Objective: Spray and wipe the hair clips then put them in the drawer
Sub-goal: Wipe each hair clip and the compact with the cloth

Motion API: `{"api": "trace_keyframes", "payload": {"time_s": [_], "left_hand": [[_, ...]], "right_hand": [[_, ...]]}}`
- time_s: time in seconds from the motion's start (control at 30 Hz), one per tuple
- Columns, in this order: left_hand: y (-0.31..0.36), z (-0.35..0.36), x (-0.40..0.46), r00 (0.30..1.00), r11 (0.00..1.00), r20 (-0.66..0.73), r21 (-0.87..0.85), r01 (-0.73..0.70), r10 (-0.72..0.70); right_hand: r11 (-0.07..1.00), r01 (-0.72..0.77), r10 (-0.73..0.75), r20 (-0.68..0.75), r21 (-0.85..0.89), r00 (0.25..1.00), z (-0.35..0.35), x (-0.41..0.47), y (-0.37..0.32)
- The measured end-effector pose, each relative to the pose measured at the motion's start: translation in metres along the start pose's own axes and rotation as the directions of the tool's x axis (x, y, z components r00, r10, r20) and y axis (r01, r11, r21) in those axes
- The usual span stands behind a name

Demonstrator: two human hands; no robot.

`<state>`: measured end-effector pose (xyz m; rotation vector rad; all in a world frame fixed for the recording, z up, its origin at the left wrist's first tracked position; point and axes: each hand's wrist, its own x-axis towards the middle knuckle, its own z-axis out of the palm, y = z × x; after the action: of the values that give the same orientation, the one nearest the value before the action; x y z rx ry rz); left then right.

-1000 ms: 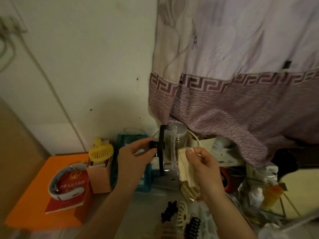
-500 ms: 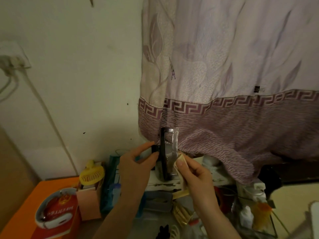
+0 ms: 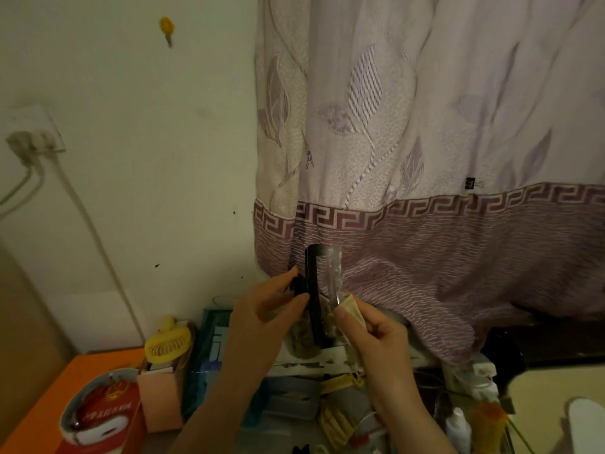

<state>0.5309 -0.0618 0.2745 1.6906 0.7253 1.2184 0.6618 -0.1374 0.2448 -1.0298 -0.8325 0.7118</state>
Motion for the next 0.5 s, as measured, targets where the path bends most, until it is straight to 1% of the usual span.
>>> {"api": "trace_keyframes", "payload": {"time_s": [0.1, 0.2, 0.33, 0.43, 0.5], "left_hand": [[0.004, 0.002, -0.001, 0.998, 1.0, 0.058, -0.011, 0.007, -0.006], [0.007, 0.004, -0.001, 0.994, 0.996, 0.103, -0.082, 0.033, -0.024], [0.011, 0.004, -0.002, 0.987, 0.988, 0.155, -0.134, 0.073, -0.052], [0.017, 0.004, -0.003, 0.984, 0.988, 0.175, -0.144, 0.049, -0.023], [0.019, 0.005, -0.002, 0.981, 0.989, 0.192, -0.143, 0.024, 0.004]], "right_hand": [[1.0, 0.001, -0.001, 0.008, 0.028, 1.0, -0.004, -0.001, -0.002], [1.0, 0.013, -0.013, 0.009, 0.009, 1.0, -0.006, -0.002, -0.004], [0.998, 0.065, -0.065, 0.004, -0.016, 0.998, -0.008, -0.004, -0.011], [0.997, 0.082, -0.082, 0.037, -0.009, 0.996, -0.011, -0.008, -0.015], [0.994, 0.102, -0.101, 0.02, -0.026, 0.995, -0.013, -0.009, -0.016]]}}
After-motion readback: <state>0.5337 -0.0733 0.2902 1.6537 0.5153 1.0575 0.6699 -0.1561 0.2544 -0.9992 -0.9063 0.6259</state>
